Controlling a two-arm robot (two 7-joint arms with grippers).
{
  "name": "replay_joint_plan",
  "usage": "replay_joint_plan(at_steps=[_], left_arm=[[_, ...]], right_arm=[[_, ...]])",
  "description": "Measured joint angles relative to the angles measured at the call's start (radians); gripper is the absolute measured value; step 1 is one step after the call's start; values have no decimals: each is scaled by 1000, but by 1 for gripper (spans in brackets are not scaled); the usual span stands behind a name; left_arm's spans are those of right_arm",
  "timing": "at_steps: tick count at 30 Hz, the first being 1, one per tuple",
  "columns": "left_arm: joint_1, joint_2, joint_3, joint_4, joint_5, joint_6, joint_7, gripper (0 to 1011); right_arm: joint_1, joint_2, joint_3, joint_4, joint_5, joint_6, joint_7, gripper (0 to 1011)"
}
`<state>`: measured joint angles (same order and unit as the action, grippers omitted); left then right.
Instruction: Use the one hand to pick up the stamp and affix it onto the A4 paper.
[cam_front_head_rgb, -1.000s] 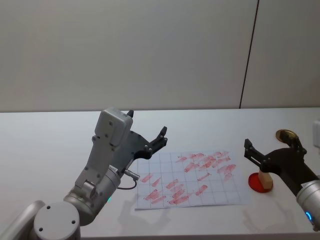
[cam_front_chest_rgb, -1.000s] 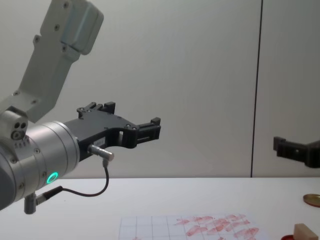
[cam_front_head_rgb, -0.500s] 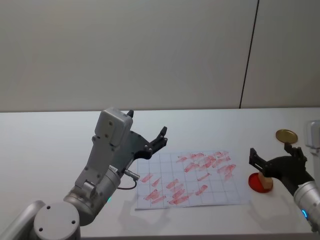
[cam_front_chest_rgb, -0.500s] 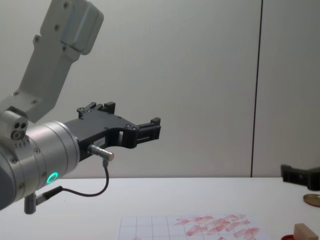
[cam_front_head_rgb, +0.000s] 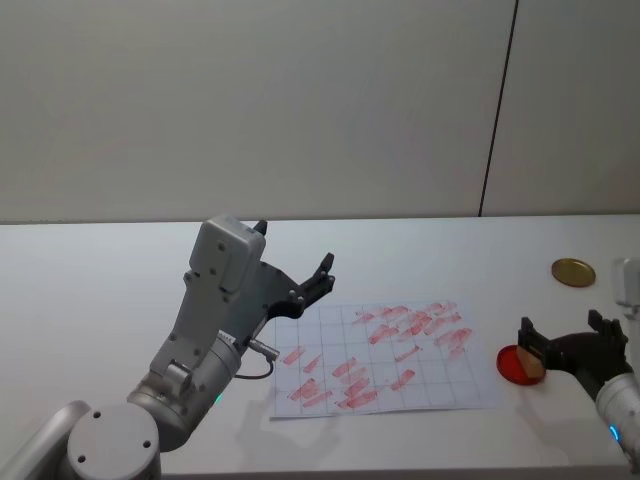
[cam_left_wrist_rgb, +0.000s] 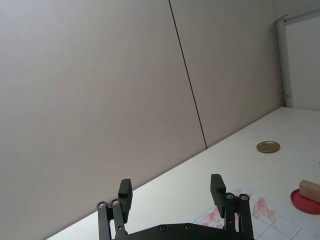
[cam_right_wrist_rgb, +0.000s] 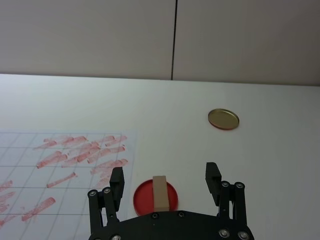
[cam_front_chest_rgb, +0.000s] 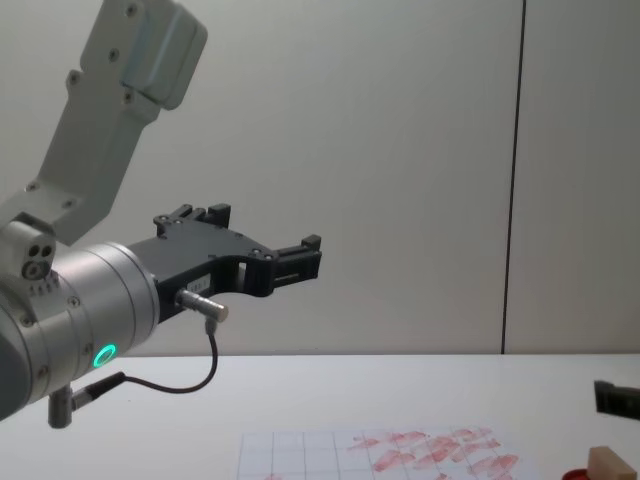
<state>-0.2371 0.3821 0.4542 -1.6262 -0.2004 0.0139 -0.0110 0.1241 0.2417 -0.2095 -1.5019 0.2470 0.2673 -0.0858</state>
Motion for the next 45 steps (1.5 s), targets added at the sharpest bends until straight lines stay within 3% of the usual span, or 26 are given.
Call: replay_joint_plan(at_steps=[21, 37, 45], left_arm=[[0, 0, 0, 0, 0, 0, 0, 993], [0, 0, 0, 0, 0, 0, 0, 993], [0, 0, 0, 0, 0, 0, 0, 993]], right_arm=[[63, -31, 9, 165, 8, -21, 2, 1001], [139, -71, -8, 322, -25, -53, 31, 998], [158, -82, -14, 367, -39, -68, 50, 834]])
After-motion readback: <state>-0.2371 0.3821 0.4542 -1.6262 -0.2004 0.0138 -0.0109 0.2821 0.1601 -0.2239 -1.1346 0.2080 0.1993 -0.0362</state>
